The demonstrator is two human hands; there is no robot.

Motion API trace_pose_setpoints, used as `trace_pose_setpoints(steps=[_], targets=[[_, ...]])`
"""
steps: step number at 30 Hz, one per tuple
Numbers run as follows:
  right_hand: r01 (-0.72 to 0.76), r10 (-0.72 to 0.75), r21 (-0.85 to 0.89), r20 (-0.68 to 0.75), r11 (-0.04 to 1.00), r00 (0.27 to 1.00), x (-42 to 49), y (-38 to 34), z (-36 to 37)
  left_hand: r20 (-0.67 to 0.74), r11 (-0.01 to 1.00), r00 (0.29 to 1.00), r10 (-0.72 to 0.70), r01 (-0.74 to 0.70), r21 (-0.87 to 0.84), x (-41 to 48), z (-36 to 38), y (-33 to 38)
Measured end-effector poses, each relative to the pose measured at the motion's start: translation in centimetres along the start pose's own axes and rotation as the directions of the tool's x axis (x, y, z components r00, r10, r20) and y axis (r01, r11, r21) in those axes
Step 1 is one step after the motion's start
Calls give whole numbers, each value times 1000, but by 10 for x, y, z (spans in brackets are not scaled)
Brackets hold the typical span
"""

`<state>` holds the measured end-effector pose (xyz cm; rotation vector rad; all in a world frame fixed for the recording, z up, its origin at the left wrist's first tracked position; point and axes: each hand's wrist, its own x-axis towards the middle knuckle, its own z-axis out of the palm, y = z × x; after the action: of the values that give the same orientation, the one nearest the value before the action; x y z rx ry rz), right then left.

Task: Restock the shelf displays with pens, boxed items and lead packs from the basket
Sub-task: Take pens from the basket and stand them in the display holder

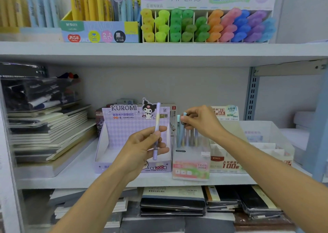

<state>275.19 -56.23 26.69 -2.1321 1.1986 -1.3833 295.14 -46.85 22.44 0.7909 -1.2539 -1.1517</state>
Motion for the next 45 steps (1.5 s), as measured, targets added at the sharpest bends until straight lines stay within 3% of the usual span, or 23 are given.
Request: trace_pose_setpoints(steps=[4, 9, 12, 13, 15, 17, 20, 22, 26, 30, 36, 39, 42, 45], targets=[[39, -38, 20, -58, 999, 998, 0, -3, 5, -21, 998, 1000, -16, 15, -53, 1, -2, -1], [105, -123, -329, -34, 939, 992, 1, -3, 12, -52, 996, 998, -40, 35, -86, -1, -3, 0], [114, -135, -371, -32, 922, 990, -2, -7, 5, -54, 998, 998, -42, 39, -56, -3, -2, 1], [111, -134, -317, -52, 942, 990, -6, -10, 1, -51, 999, 998, -40, 38, -33, -4, -2, 2], [84, -85, -26, -40, 996, 996, -16, -19, -6, -42, 999, 999, -34, 35, 8, -4, 0, 3], [0, -37, 300, 117, 954, 992, -25, -29, -13, -25, 998, 999, -33, 34, 44, -5, 4, 4], [-15, -88, 366, 263, 930, 961, -33, -37, -21, 16, 992, 1000, -17, 15, 129, -9, 11, 6], [-27, -82, 449, 222, 893, 972, -36, -37, -28, 32, 995, 999, 4, -7, 96, -11, 11, 11], [-42, -44, 597, 128, 801, 991, -48, -30, -45, -43, 987, 997, 63, -69, -148, -10, 12, 18], [-33, -65, 519, 171, 854, 983, -70, -26, -42, -187, 947, 978, 97, -149, -284, -12, 25, 14], [21, -105, 341, 228, 940, 968, -89, -27, -26, -202, 911, 965, 170, -232, -342, -14, 40, 15], [140, -176, 208, 167, 968, 970, -85, -38, -31, -180, 939, 961, 208, -248, -238, -15, 43, 17], [178, -192, 206, 47, 962, 980, -71, -54, -36, -118, 967, 965, 235, -244, -68, -15, 47, 20], [201, -219, 171, 97, 965, 971, -61, -67, -32, -53, 970, 969, 241, -238, 54, -15, 55, 19]])
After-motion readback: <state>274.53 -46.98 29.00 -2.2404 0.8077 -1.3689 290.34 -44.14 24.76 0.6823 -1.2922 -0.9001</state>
